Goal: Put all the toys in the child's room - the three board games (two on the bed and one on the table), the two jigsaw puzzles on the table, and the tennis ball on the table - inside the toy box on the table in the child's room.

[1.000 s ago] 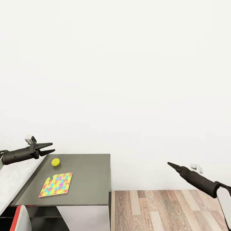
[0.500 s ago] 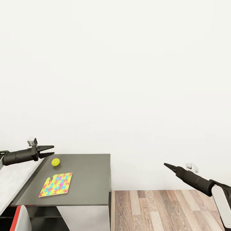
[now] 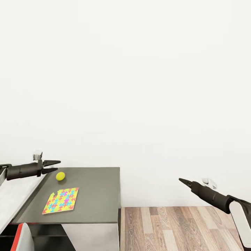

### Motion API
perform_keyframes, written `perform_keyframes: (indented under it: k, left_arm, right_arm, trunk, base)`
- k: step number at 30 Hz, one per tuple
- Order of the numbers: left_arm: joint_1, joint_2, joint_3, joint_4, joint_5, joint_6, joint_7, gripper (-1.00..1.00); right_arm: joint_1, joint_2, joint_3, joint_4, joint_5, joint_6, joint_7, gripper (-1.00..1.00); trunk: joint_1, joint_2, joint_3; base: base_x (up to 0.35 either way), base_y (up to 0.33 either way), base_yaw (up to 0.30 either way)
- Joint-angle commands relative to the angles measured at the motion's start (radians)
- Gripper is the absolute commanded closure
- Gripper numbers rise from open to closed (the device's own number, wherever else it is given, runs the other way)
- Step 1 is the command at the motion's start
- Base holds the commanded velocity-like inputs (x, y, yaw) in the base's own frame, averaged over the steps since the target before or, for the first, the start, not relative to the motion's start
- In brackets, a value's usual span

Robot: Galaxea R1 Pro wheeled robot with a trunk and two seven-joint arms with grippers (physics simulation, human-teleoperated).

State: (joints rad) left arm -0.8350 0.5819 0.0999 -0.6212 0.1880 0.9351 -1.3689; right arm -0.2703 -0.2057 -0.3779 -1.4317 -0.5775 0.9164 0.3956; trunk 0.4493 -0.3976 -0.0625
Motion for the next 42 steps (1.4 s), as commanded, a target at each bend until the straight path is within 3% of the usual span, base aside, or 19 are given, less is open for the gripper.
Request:
perform_keyframes:
  k: [1, 6, 12, 13, 17, 18, 23, 26, 32, 42]
  left_arm:
    - [-0.001, -0.003, 0.000, 0.000, 0.002, 0.010, 0.016, -1.00]
    - [-0.002, -0.021, 0.001, 0.000, 0.002, 0.011, 0.119, -1.00]
    - [-0.005, -0.058, 0.002, 0.000, 0.003, 0.011, 0.289, -1.00]
    - [-0.007, -0.073, 0.003, 0.000, 0.004, 0.011, 0.361, -1.00]
    - [-0.012, -0.105, 0.006, 0.000, 0.004, 0.007, 0.517, -1.00]
    - [-0.013, -0.122, 0.007, 0.000, 0.005, 0.005, 0.597, -1.00]
    - [-0.014, -0.170, 0.010, 0.000, 0.009, -0.001, 0.832, -1.00]
    - [-0.013, -0.179, 0.013, -0.001, 0.010, -0.005, 0.903, -1.00]
    - [-0.013, -0.185, 0.014, -0.001, 0.008, -0.044, 0.952, -1.00]
    - [-0.013, -0.186, 0.009, 0.000, 0.005, -0.058, 0.965, -1.00]
  right_arm:
    - [-0.002, 0.000, -0.001, 0.000, 0.005, 0.005, -0.002, -1.00]
    - [-0.023, 0.000, 0.032, 0.001, 0.005, 0.008, -0.074, -1.00]
    - [-0.059, 0.001, 0.141, 0.006, 0.005, 0.009, -0.225, -1.00]
    - [-0.073, 0.001, 0.183, 0.009, 0.004, 0.010, -0.286, -1.00]
    - [-0.100, 0.002, 0.257, 0.016, -0.001, 0.011, -0.397, -1.00]
    - [-0.109, 0.003, 0.283, 0.022, -0.004, 0.012, -0.434, -1.00]
    - [-0.123, 0.011, 0.323, 0.036, -0.009, 0.013, -0.487, -1.00]
    - [-0.125, 0.019, 0.330, 0.038, -0.010, 0.014, -0.495, -1.00]
    - [-0.127, 0.039, 0.337, 0.040, -0.009, 0.015, -0.501, -1.00]
    - [-0.127, 0.055, 0.339, 0.042, -0.009, 0.016, -0.501, -1.00]
  trunk:
    - [0.001, -0.002, -0.002]
    - [0.001, -0.002, -0.002]
    - [0.001, -0.002, -0.002]
    - [0.001, -0.002, -0.002]
    - [0.001, -0.002, -0.002]
    - [0.001, -0.002, -0.002]
    - [0.001, -0.002, -0.002]
    - [0.001, -0.002, -0.003]
    - [0.001, -0.002, -0.010]
    - [0.001, -0.002, -0.025]
  base:
    - [0.000, 0.000, 0.000]
    - [0.000, 0.000, 0.000]
    - [0.000, 0.000, 0.000]
    - [0.000, 0.000, 0.000]
    - [0.000, 0.000, 0.000]
    - [0.000, 0.000, 0.000]
    - [0.000, 0.000, 0.000]
    - [0.000, 0.000, -0.010]
    - [0.018, 0.009, -0.065]
    - [0.134, 0.094, -0.095]
